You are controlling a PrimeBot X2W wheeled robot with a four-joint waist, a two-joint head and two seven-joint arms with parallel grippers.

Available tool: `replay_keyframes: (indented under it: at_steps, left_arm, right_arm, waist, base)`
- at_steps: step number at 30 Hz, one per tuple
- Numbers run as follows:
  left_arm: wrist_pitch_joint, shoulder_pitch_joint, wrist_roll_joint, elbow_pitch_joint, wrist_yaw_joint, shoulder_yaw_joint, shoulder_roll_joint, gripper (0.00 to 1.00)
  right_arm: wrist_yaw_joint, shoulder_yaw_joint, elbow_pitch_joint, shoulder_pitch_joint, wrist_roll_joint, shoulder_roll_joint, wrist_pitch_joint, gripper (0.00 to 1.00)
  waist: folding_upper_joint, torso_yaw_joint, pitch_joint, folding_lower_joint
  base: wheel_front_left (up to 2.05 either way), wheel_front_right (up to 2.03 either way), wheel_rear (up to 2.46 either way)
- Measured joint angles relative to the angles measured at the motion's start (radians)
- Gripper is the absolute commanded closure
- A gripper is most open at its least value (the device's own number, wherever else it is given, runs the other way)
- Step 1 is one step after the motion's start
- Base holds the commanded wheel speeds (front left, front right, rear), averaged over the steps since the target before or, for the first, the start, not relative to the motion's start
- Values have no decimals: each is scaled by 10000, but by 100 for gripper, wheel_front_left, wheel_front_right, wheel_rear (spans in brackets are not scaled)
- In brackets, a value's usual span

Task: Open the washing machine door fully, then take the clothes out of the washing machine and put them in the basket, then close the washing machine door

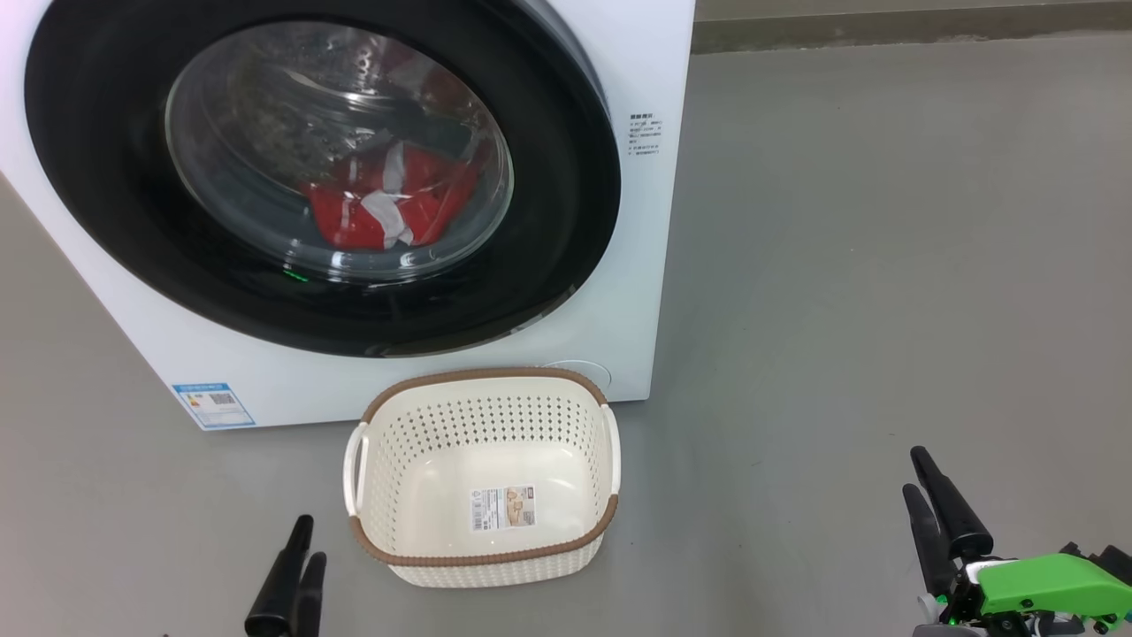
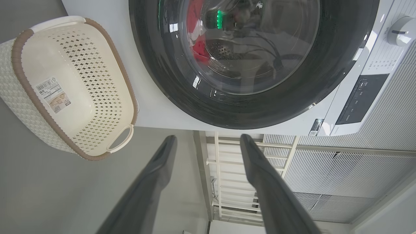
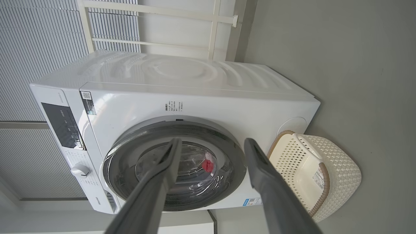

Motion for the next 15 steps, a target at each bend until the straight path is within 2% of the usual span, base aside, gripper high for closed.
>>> replay_keyframes:
  at_steps: [5, 15]
  left_arm:
    - [-211, -158, 221, 23, 0, -209, 27, 0]
    - [-522, -405, 1231, 130, 0, -359, 50, 0]
  right_arm:
    - [0, 146, 111, -68, -301, -42, -178, 0]
    - [0, 268, 265, -388, -1680, -48, -441, 0]
  waist:
    - [0, -7, 34, -2]
    - [0, -9, 76, -2]
  base:
    - [0, 0, 0]
    - [0, 0, 0]
